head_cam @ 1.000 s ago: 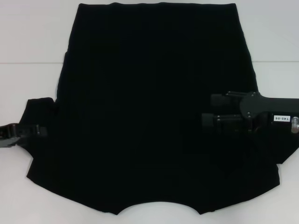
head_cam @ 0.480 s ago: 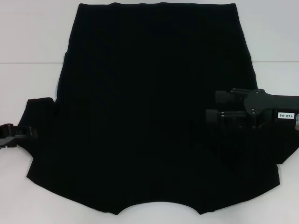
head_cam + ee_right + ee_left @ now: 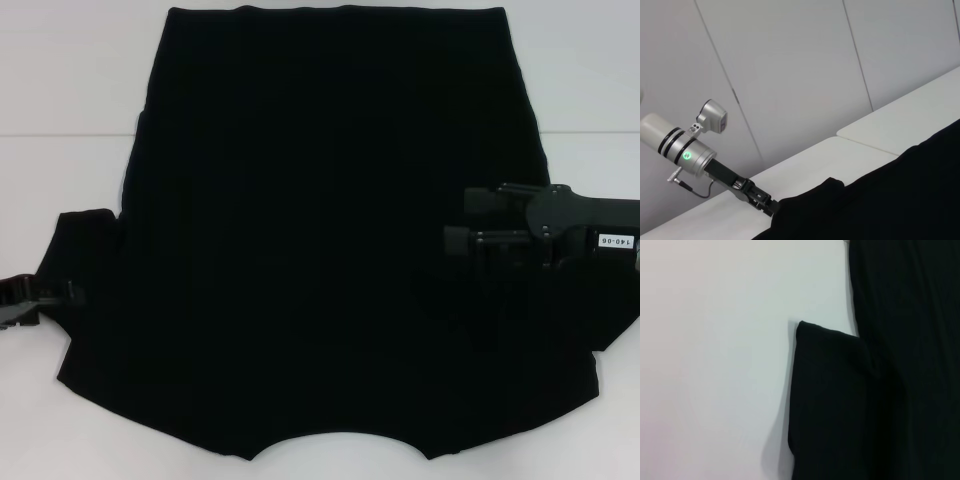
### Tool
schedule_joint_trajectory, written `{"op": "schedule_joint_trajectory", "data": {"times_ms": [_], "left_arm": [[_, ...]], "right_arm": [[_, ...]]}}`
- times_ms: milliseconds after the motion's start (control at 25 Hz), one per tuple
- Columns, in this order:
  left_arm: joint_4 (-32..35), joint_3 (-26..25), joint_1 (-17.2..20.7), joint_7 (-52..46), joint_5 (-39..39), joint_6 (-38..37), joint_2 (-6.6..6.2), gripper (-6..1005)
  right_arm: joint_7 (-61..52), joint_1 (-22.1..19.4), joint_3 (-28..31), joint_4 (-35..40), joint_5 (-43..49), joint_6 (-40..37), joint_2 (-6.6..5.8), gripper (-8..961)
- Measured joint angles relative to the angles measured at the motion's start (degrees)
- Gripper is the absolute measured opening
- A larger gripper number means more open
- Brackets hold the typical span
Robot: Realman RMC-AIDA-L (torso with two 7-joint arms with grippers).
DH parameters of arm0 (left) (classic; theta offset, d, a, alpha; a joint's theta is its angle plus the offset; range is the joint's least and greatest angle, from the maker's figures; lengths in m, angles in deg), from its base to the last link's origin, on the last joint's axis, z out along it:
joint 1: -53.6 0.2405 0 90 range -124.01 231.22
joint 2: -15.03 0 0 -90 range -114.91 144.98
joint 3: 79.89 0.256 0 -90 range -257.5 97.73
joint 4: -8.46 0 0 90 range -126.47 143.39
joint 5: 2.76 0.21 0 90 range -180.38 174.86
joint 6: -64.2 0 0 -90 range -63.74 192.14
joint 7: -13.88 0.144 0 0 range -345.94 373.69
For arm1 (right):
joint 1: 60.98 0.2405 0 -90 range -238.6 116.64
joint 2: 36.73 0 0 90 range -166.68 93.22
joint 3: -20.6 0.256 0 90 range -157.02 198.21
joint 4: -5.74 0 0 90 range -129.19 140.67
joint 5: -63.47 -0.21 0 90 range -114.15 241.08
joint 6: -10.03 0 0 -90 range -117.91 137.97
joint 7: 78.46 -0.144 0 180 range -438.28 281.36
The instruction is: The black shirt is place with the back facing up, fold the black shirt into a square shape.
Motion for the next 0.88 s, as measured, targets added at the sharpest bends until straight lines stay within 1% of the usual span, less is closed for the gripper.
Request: {"op": "schedule_joint_trajectory", "data": {"times_ms": [280, 560, 720, 880], "left_arm": [[-1.18, 0.64, -0.51, -0.13, 0.05, 1.83, -0.04, 811], [-2.12, 0.69, -2.00, 0.32, 0.05, 3.37, -0.29, 811], [-3.00, 1.36, -2.64, 0.67, 0.05, 4.22, -0.50, 796], [-3.07, 2.17, -2.65, 0.50, 0.01, 5.93, -0.45, 781]], "right_arm": [[-0.02, 0.03, 0.18, 0.05, 0.00, 0.07, 0.00, 915], [-0.03, 0.03, 0.84, 0.05, 0.00, 0.05, -0.11, 915], [-0.03, 0.00, 0.94, 0.04, 0.00, -0.06, -0.11, 914], [-0.03, -0.14, 1.33, 0.04, 0.00, -0.07, -0.10, 914]]}}
